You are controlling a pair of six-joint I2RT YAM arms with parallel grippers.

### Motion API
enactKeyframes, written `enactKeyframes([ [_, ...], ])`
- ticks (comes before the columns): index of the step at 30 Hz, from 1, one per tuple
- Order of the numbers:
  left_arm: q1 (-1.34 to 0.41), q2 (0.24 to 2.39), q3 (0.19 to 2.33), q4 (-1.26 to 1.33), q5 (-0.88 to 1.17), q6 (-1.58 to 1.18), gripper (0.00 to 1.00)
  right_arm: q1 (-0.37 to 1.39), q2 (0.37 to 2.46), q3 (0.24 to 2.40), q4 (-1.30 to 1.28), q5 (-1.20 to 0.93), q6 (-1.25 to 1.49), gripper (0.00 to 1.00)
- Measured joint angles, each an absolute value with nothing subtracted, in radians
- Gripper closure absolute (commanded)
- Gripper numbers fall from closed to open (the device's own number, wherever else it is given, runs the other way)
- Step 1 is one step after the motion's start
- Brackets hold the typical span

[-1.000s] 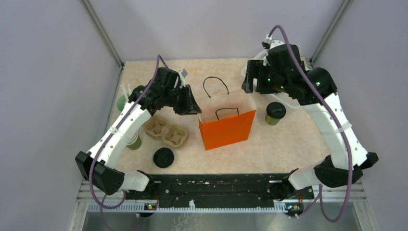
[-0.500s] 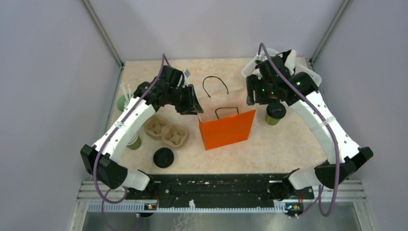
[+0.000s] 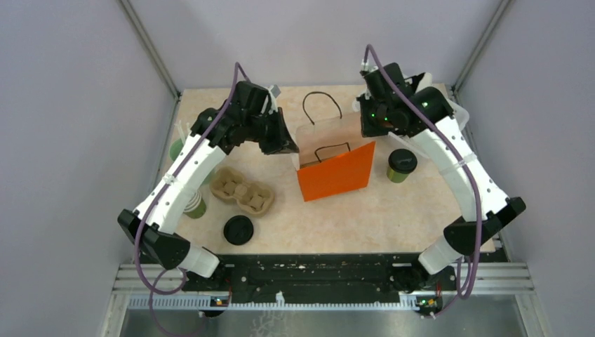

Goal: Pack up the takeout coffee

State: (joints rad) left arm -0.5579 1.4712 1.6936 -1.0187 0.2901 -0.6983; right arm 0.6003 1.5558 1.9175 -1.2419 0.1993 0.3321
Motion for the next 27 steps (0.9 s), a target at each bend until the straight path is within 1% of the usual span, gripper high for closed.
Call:
enactKeyframes([
  [4, -0.558, 1.468, 1.743, -1.022, 0.289, -0.712, 0.99, 0.6, 1.583, 2.078, -1.289, 0.197, 0.342, 1.0],
  [6, -0.558, 1.467, 1.745, -1.028, 0.284, -0.712, 0.95, 0.6, 1.583, 2.108, -1.307, 0.194, 0.362, 1.0],
  [7, -0.558, 1.467, 1.745, -1.035, 0.277, -0.712, 0.88, 0.6, 1.577, 2.1, -1.31, 0.193, 0.376, 0.89],
  [8, -0.558, 1.47, 1.745, -1.043, 0.271, -0.709, 0.76, 0.6, 1.571, 2.083, -1.312, 0.193, 0.387, 0.74],
  [9, -0.557, 1.473, 1.745, -1.052, 0.266, -0.704, 0.68, 0.6, 1.555, 2.034, -1.3, 0.192, 0.403, 0.62],
  [11, -0.551, 1.491, 1.753, -1.069, 0.245, -0.686, 0.58, 0.599, 1.525, 1.928, -1.291, 0.188, 0.43, 0.45],
  [12, -0.545, 1.505, 1.763, -1.08, 0.235, -0.673, 0.51, 0.598, 1.515, 1.876, -1.293, 0.185, 0.44, 0.4],
  [13, -0.54, 1.524, 1.781, -1.095, 0.225, -0.661, 0.44, 0.596, 1.512, 1.834, -1.298, 0.184, 0.449, 0.36],
  [14, -0.534, 1.544, 1.802, -1.109, 0.213, -0.648, 0.39, 0.592, 1.512, 1.803, -1.301, 0.183, 0.453, 0.31],
  [17, -0.517, 1.575, 1.841, -1.126, 0.184, -0.611, 0.3, 0.583, 1.507, 1.79, -1.32, 0.198, 0.456, 0.21],
  [20, -0.513, 1.566, 1.84, -1.142, 0.177, -0.59, 0.26, 0.56, 1.481, 1.852, -1.357, 0.225, 0.446, 0.14],
  [22, -0.513, 1.547, 1.824, -1.145, 0.175, -0.58, 0.23, 0.518, 1.446, 1.888, -1.361, 0.237, 0.429, 0.12],
  [25, -0.513, 1.499, 1.774, -1.152, 0.175, -0.572, 0.2, 0.383, 1.355, 1.869, -1.345, 0.243, 0.385, 0.09],
  [27, -0.513, 1.485, 1.761, -1.155, 0.176, -0.572, 0.18, 0.287, 1.299, 1.8, -1.321, 0.241, 0.352, 0.04],
])
